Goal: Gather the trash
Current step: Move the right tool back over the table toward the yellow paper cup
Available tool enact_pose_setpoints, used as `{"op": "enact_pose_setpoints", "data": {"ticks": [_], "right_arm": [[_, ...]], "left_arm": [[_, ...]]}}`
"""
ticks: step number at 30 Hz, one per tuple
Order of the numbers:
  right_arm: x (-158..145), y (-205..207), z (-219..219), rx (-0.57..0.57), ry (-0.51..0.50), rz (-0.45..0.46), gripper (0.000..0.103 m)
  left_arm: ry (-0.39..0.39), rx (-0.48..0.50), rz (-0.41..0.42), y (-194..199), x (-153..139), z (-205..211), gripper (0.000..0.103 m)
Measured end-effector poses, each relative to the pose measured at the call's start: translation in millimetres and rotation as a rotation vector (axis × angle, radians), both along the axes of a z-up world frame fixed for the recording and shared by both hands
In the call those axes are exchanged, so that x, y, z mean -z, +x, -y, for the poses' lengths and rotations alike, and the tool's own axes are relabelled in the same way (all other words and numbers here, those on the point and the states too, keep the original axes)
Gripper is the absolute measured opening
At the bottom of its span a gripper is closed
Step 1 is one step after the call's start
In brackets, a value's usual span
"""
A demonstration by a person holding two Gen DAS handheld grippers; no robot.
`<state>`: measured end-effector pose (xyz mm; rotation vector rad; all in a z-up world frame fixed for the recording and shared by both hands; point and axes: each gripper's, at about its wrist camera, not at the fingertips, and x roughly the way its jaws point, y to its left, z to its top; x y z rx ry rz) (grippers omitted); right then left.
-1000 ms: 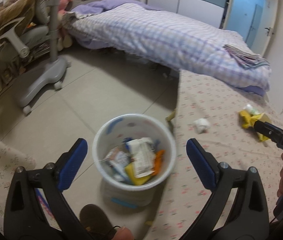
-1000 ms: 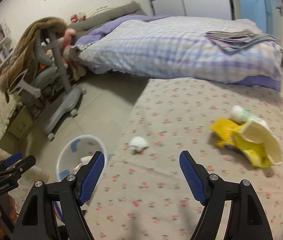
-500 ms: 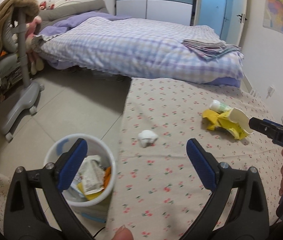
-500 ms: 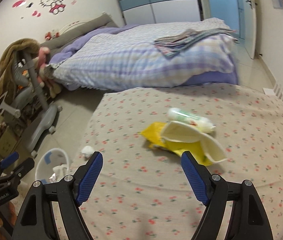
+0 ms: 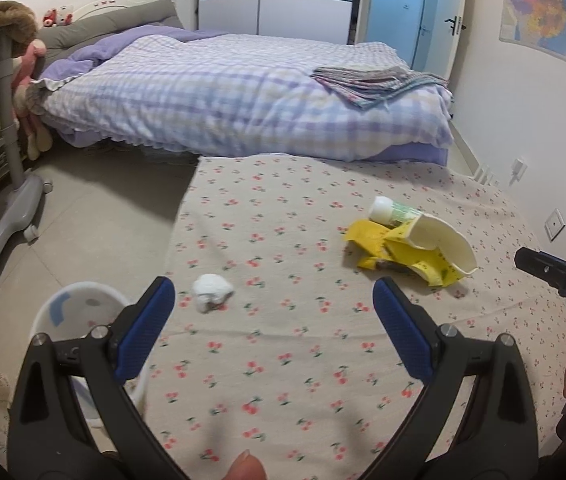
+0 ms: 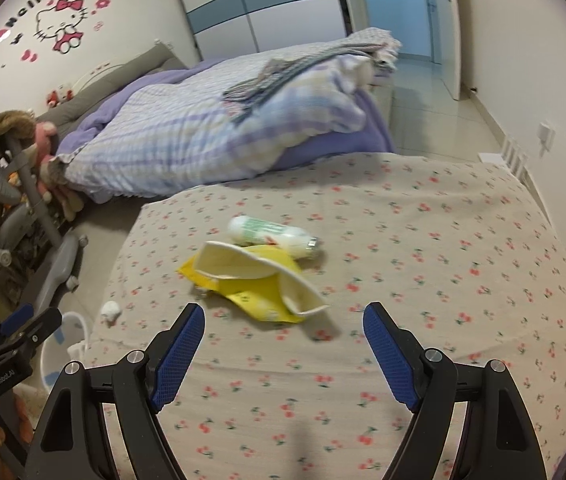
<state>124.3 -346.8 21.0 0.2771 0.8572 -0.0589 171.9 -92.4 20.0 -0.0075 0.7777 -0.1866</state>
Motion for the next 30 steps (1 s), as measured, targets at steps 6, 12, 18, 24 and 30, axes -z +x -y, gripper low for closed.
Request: {"op": "enact_pose_setpoints", "data": {"ticks": [6, 12, 18, 24, 30], "right_arm": [[12, 2, 20, 0.050, 0.006, -0.029, 0.084], [34, 21, 28, 0.094, 0.027, -0.098, 0.084], [49, 45, 18, 0.064, -0.009, -0.120, 0.083], [72, 70, 10, 0.037, -0.041, -0.154, 0.076], [79, 81, -1, -0.015, -0.007, -0.153, 0.037]], "left_arm": [[0.009, 0.019, -0.010, 8, 11, 21, 0.099], [0.025, 0.013, -0.033, 14, 22, 30, 0.099], [0.049, 0.011, -0.041, 16, 27, 29, 0.099], [0.035, 0.005, -0.050, 14, 26, 20, 0.099], [0.034, 0.013, -0.051, 10, 25, 14, 0.099]]}}
